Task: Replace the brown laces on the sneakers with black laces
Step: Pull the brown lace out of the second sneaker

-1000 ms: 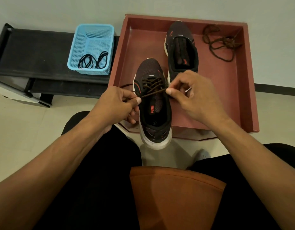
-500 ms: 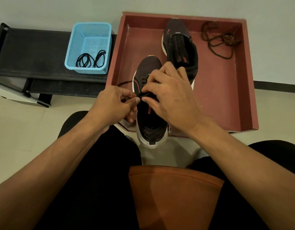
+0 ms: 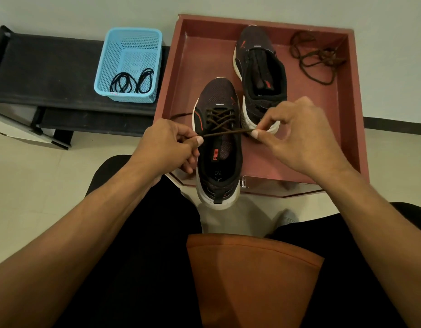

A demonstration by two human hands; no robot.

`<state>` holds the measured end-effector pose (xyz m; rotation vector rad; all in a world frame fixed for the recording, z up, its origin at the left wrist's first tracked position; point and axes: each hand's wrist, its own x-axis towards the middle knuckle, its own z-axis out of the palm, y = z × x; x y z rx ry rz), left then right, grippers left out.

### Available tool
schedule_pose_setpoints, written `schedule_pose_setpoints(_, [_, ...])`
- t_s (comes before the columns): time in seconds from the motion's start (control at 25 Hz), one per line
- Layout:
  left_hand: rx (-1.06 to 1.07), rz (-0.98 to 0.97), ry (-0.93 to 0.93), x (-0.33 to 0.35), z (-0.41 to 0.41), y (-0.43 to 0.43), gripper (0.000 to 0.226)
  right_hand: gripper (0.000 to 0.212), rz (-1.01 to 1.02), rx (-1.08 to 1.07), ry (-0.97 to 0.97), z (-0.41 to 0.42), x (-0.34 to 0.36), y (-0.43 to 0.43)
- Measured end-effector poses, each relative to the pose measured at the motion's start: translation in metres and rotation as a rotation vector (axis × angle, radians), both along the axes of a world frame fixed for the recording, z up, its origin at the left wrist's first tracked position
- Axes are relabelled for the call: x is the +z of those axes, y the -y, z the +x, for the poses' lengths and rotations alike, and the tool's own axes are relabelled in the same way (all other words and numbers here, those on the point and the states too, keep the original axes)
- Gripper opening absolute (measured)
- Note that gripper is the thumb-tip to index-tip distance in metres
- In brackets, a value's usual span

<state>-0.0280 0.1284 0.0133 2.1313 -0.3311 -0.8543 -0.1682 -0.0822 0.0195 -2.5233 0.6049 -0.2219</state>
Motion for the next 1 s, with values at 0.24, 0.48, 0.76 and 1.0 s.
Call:
schedule_pose_setpoints(0.24, [-0.024, 0.009, 0.042, 0.002, -0.001, 0.000, 0.015, 0.038, -0.421, 0.252, 0.070, 0.026, 0.005, -0.047])
schedule_pose_setpoints(0.48, [-0.028, 0.058, 0.085, 0.006, -0.003, 0.000, 0.014, 0.029, -0.415, 0.321, 0.119, 0.038, -0.012, -0.058])
schedule_pose_setpoints(0.76, [-0.008, 0.058, 0.071, 0.008, -0.005, 0.002, 0.021, 0.014, -0.159, 0.091, 0.140, 0.016, 0.015, -0.014])
schedule_pose_setpoints(1.0, [-0.228, 0.212, 0.374, 0.010, -0.012, 0.003, 0.034, 0.022, -0.081, -0.019, -0.043, 0.011, -0.002, -0.003])
